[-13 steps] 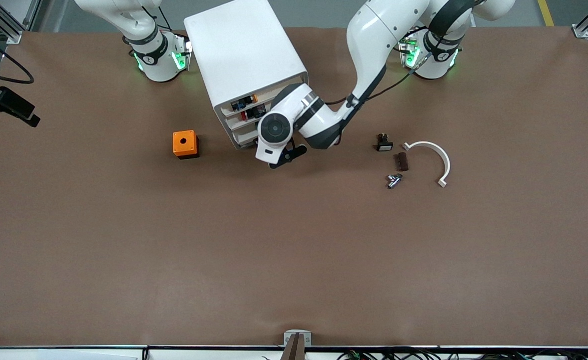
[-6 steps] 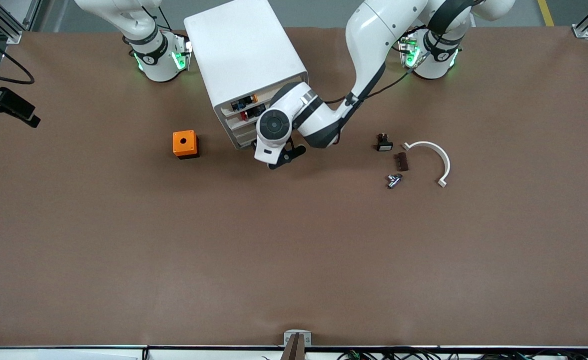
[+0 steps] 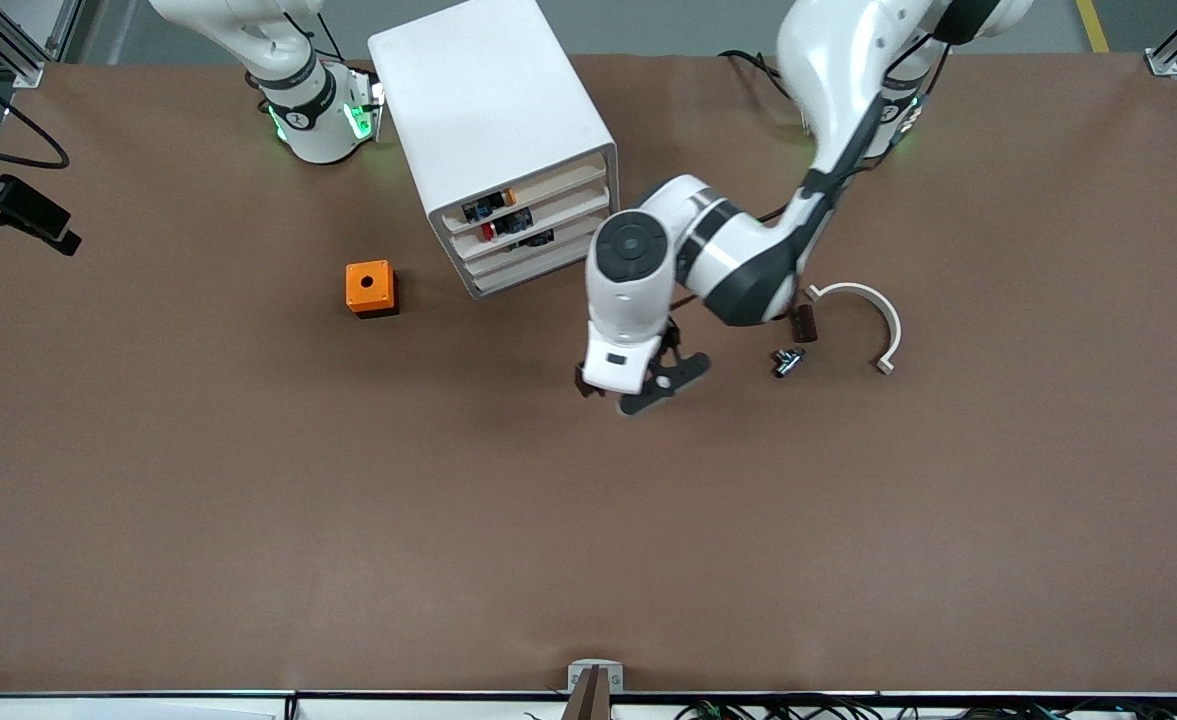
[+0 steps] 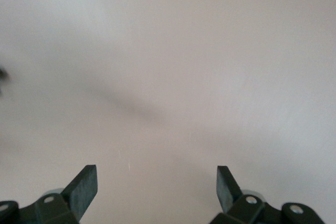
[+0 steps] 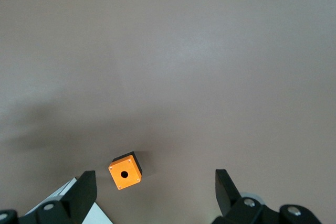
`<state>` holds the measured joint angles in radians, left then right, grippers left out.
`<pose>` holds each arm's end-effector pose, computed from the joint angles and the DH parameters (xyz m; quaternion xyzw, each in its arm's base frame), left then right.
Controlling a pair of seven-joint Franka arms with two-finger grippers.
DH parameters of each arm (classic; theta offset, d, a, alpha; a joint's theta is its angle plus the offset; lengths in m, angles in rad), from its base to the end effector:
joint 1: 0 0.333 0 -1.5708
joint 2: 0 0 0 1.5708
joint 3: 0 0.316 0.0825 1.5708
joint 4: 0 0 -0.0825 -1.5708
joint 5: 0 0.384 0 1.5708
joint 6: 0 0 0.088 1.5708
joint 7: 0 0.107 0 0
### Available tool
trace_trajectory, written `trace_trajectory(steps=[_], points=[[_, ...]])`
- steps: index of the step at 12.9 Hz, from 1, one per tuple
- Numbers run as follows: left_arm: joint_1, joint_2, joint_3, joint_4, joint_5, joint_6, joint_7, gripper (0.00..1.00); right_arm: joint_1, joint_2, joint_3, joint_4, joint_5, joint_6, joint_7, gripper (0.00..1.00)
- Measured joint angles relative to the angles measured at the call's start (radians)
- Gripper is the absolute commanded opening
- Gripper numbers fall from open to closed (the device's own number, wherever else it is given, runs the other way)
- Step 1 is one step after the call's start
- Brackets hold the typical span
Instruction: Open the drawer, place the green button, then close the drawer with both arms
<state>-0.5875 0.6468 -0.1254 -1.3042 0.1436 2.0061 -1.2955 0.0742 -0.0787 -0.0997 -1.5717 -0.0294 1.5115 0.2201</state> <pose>0.5769 -0.4592 0.3702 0.9611 0.2729 0.0403 0.0100 0.5236 -0.0191 0.6611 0.9923 -0.1234 0.0101 0.0098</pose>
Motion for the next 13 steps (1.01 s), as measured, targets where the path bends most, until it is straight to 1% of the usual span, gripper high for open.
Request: trace_trajectory(steps=[2, 4, 6, 9, 13], points=[[0.089, -0.071, 0.001, 0.005, 0.008, -0.002, 0.011, 1.0, -0.003, 0.0, 0.0, -0.001, 0.0, 0.0, 0.0, 1.0], [0.153, -0.137, 0.001, 0.007, 0.009, -0.008, 0.013, 1.0, -0.006, 0.0, 0.0, -0.001, -0.001, 0.0, -0.005, 1.0], [0.195, -0.197, 0.002, 0.005, 0.013, -0.063, 0.013, 1.0, -0.01, 0.0, 0.0, -0.002, -0.001, 0.0, -0.013, 1.0], [0.265, -0.248, 0.005, 0.002, 0.036, -0.118, 0.025, 1.0, -0.014, 0.0, 0.0, -0.002, -0.001, 0.0, -0.017, 1.0], [0.373, -0.292, 0.005, 0.0, 0.037, -0.18, 0.201, 1.0, -0.029, 0.0, 0.0, -0.002, -0.001, 0.002, -0.069, 1.0]])
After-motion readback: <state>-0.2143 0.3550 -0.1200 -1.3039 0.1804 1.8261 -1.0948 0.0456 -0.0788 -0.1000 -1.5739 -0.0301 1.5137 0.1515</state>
